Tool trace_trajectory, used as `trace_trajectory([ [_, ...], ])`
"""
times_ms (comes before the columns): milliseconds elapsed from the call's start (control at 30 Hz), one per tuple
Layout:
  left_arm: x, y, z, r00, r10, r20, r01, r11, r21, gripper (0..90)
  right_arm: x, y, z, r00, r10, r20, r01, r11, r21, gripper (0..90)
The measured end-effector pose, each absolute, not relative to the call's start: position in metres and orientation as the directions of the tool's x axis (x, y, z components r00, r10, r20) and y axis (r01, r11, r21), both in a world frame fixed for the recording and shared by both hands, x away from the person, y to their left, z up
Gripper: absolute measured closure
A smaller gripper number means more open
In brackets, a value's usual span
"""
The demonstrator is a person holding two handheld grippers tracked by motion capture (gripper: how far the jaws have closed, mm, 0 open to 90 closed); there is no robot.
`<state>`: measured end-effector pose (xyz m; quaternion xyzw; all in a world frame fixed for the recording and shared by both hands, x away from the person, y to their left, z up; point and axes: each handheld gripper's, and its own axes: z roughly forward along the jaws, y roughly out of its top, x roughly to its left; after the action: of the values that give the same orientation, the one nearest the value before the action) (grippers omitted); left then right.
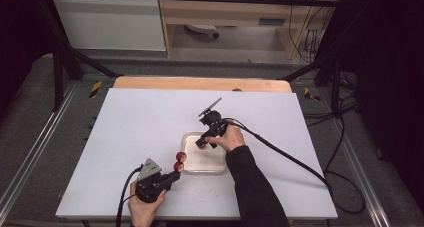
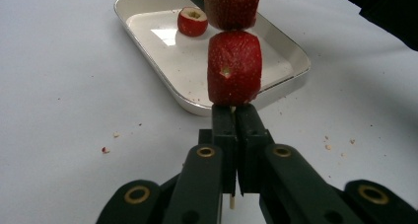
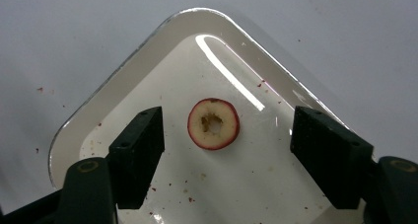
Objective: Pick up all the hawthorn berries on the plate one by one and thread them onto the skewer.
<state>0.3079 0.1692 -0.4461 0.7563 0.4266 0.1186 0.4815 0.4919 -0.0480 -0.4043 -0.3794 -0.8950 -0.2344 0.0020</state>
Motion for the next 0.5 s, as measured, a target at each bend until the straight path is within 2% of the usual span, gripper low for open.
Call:
trace_trajectory([
  [167,0.308,0.17,-0.446,0.608,0.757,-0.239,0.536,-0.169,0.827,88.4,0.496,-0.043,-0.408,-0.709,0.678,0.195,0.693,0.618,0.371,35.5],
  [500,0.307,0.17,-0.447,0.608,0.758,-0.235,0.534,-0.171,0.828,88.3,0.499,-0.037,-0.414,-0.685,0.696,0.217,0.721,0.604,0.339,48.0],
])
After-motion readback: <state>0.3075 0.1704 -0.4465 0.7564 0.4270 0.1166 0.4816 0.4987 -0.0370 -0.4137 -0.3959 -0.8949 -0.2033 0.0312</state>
